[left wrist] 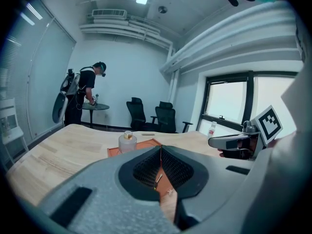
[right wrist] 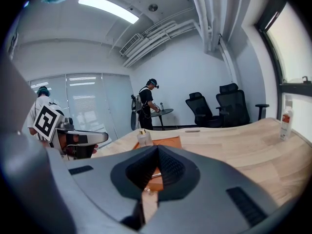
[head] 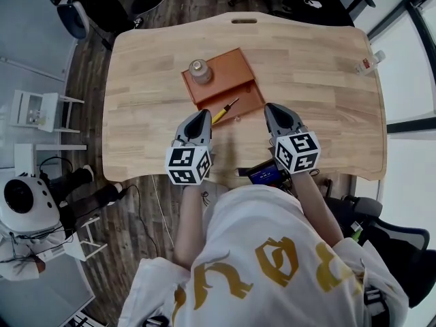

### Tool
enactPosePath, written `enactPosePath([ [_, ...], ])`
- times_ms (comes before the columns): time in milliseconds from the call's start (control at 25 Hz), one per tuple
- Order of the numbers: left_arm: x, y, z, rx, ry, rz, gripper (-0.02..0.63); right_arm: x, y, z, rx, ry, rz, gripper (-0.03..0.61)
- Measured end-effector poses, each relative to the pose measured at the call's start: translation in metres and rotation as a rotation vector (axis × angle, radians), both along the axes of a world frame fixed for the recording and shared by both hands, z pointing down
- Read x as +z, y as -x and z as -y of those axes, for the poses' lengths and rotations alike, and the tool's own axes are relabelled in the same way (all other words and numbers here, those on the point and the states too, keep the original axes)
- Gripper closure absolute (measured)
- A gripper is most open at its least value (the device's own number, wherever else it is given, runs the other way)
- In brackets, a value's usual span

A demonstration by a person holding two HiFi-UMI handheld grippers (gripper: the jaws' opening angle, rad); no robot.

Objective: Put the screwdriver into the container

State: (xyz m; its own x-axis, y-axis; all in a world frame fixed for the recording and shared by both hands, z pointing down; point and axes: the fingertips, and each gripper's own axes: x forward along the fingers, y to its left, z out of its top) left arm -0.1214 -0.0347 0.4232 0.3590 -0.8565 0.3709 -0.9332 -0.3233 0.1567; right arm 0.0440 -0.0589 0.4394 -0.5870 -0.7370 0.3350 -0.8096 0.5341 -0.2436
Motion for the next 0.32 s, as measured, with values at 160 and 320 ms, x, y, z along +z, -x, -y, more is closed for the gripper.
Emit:
enactPosePath([
  [160, 0.0061, -0.0003, 0.0045, 0.015, 0.020, 0.011, 0.603, 0.0033, 0.0005, 0.0030, 0.001, 0.006, -0.004, 0.569],
  [320, 0.0109, 0.0006, 0.0100, 0.020, 0.034, 0.009, 0.603, 0.0055, -0.0001, 0.0083, 0.000, 0.008, -0.004, 0.569],
])
